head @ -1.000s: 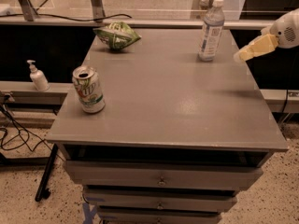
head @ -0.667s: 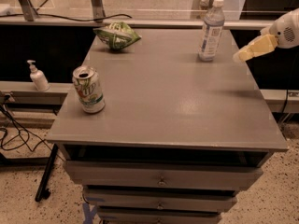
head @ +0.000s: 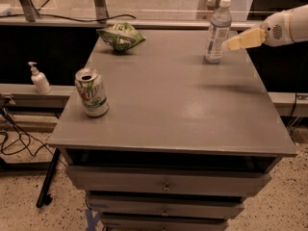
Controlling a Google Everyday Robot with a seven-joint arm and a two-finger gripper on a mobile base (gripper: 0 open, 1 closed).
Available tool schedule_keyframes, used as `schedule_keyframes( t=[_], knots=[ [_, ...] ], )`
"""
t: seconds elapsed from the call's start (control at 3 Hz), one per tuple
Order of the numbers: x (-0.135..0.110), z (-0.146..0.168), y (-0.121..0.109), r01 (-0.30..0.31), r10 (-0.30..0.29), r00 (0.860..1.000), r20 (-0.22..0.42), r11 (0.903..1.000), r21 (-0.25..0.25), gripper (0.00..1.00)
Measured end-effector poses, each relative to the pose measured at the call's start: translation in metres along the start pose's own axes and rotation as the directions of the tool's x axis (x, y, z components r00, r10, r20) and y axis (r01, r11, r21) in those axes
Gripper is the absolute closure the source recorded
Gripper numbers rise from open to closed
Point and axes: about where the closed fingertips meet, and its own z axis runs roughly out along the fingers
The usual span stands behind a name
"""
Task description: Move blue plastic bottle near 7up can
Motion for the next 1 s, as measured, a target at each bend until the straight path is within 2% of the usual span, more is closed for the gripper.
schedule_keyframes(
  t=[0.33,0.67,1.0],
  knots=[
    [-0.021,0.028,0.009,0.001,0.001,0.997,0.074,0.9998,-0.019,0.00],
    [-0.030,0.055,0.008,0.026,-0.029,0.994,0.107,0.9991,0.033,0.00],
    [-0.036,0.078,-0.006,0.019,-0.034,0.991,0.129,0.9933,0.114,0.00]
  ],
)
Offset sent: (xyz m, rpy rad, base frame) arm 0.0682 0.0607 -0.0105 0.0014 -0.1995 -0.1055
